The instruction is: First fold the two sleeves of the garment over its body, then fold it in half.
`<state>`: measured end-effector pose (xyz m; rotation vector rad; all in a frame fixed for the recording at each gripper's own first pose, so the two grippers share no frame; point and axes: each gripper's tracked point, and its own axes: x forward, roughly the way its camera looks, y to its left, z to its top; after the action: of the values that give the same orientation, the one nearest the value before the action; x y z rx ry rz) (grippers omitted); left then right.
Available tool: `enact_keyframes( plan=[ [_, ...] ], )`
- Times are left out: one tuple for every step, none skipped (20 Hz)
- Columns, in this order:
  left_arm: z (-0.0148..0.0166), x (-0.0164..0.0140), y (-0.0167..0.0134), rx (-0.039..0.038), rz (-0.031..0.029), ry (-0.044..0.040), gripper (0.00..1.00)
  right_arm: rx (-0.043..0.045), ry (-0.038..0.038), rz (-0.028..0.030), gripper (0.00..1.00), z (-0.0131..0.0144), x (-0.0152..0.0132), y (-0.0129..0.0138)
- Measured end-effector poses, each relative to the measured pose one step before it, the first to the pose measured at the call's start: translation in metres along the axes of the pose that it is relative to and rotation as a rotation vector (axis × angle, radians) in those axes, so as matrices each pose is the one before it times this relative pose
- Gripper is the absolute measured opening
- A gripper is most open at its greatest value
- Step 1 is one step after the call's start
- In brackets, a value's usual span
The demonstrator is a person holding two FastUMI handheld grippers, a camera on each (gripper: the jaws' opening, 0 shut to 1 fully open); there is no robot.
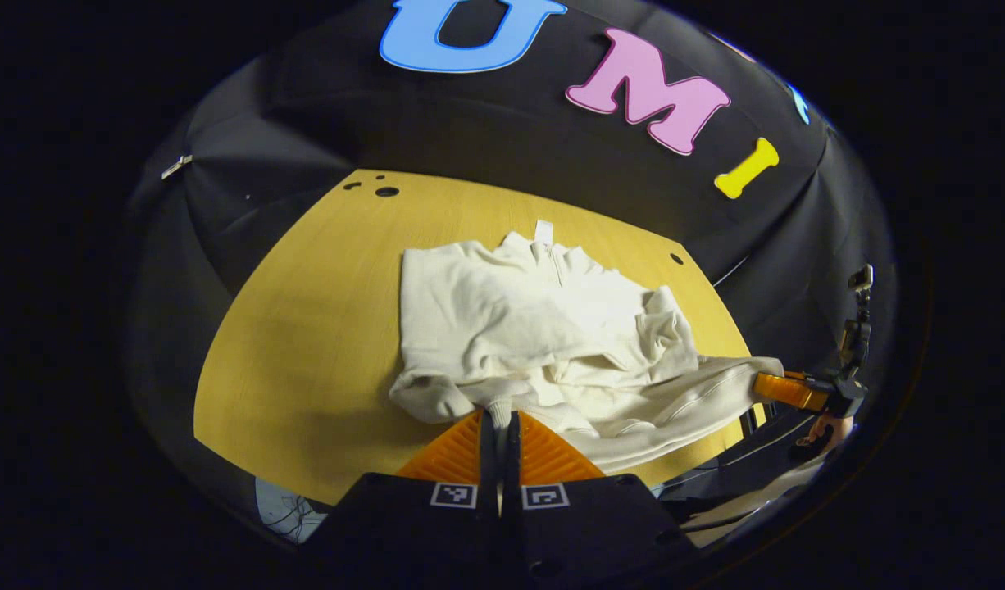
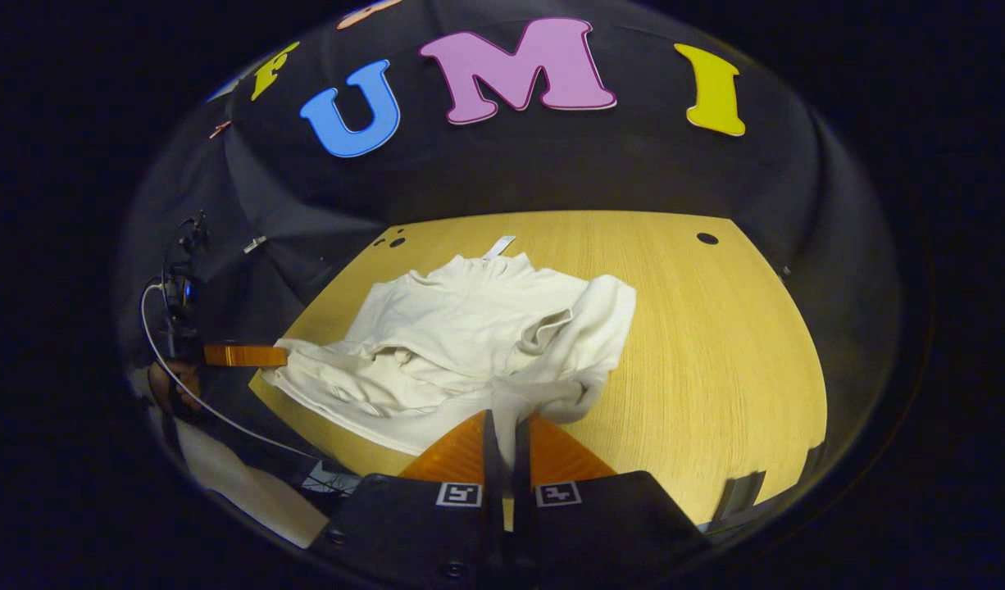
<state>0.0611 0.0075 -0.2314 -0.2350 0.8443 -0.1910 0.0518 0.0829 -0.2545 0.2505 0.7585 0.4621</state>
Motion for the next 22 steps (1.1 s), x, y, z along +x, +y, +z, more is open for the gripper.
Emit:
enact_keyframes(
  plan=[
    [0.00915,0.00139,-0.00048,0.00024,0.0011,-0.01609,0.06,0.01707,-0.02581,0.00187,0.09,0.00967,-0.00565,-0.00011],
    [0.0099,0.00061,-0.00046,-0.00223,0.0008,-0.01605,0.06,0.01757,-0.02658,-0.00063,0.08,0.01193,-0.00032,-0.00109],
    [0.00912,0.00193,0.00013,-0.00315,0.00074,-0.01328,0.06,0.01727,-0.02333,-0.00374,0.08,0.01026,0.00223,-0.00194],
    [0.00951,0.0024,0.00071,-0.0022,0.00337,-0.01023,0.06,0.01675,-0.01796,-0.00108,0.09,0.00999,0.00496,-0.00073],
    [0.00865,0.00379,-0.00002,0.00171,0.005,-0.00852,0.06,0.0153,-0.01565,-0.00243,0.08,0.01076,0.00971,0.0014],
    [0.00629,0.0038,-0.00005,0.00155,0.006,-0.00636,0.06,0.01361,-0.01251,-0.00238,0.08,0.00916,0.00841,0.00061],
    [0.00345,0.00103,0.003,0.00098,0.00732,-0.00122,0.06,0.00692,-0.01487,-0.00146,0.09,0.00588,0.00589,0.00126],
    [0.00702,0.00771,0.00158,0.00325,0.00825,0.00227,0.06,-0.00967,-0.0059,-0.00493,0.08,0.00347,0.00686,0.00104],
    [0.00721,0.01119,-0.00182,0.00228,0.00561,0.00481,0.06,-0.02402,-0.00163,-0.00985,0.09,0.00157,0.00731,-0.00045],
    [0.00481,0.00614,0.00059,-0.00296,0.0027,0.00529,0.06,-0.02379,-0.00126,-0.01109,0.09,0.00216,0.00651,-0.00183],
    [0.00372,0.00605,0.00084,-0.00486,0.00221,0.00443,0.06,-0.0143,-0.00208,-0.00969,0.09,0.00207,0.00722,-0.00199],
    [0.00536,0.00635,0.0019,-0.01189,-0.00071,0.00365,0.06,-0.00234,-0.00265,-0.00935,0.09,0.00333,0.00645,-0.0031],
    [0.004,0.0061,0.00042,-0.01757,-0.0038,0.00047,0.06,0.0051,-0.00277,-0.00726,0.09,0.00231,0.00671,-0.00257],
    [0.00492,0.00542,0.0003,-0.01603,-0.00486,0.00088,0.06,0.00386,-0.00425,-0.00766,0.08,0.00269,0.00682,-0.00328],
    [0.00321,0.00467,0.00237,-0.01258,0.00231,0.00288,0.05,0.00396,0.00031,-0.00602,0.09,0.00154,0.00665,-0.00271],
    [0.0034,0.00525,0.00146,-0.01238,0.00028,0.00385,0.06,0.0074,-0.00061,-0.00356,0.08,0.00237,0.00691,-0.00204],
    [0.00413,0.01081,0.00092,-0.00834,0.00183,0.00487,0.06,0.00507,0.0014,-0.00291,0.08,0.00094,0.00738,-0.00117],
    [0.00284,0.00754,0.00017,-0.00205,0.00412,0.00568,0.06,0.00262,0.00169,-0.00377,0.08,0.00143,0.0073,-0.00167],
    [0.00125,0.00752,0.00168,0.00166,0.00487,0.00615,0.06,-0.00342,0.00034,-0.00548,0.08,0.00153,0.00676,-0.00144],
    [0.00182,0.00602,0.00065,0.00522,0.00525,0.00364,0.06,-0.00763,0.00649,-0.0076,0.09,-0.00012,0.00762,-0.00291],
    [0.00163,0.00726,0.00023,0.00376,0.00484,0.00268,0.06,-0.00302,0.00629,-0.00907,0.09,-0.00042,0.00745,-0.00263],
    [0.00329,0.00753,0.00021,0.00445,0.00419,0.00228,0.06,-0.00132,0.00735,-0.00943,0.09,-0.00032,0.00789,-0.00266]
  ],
)
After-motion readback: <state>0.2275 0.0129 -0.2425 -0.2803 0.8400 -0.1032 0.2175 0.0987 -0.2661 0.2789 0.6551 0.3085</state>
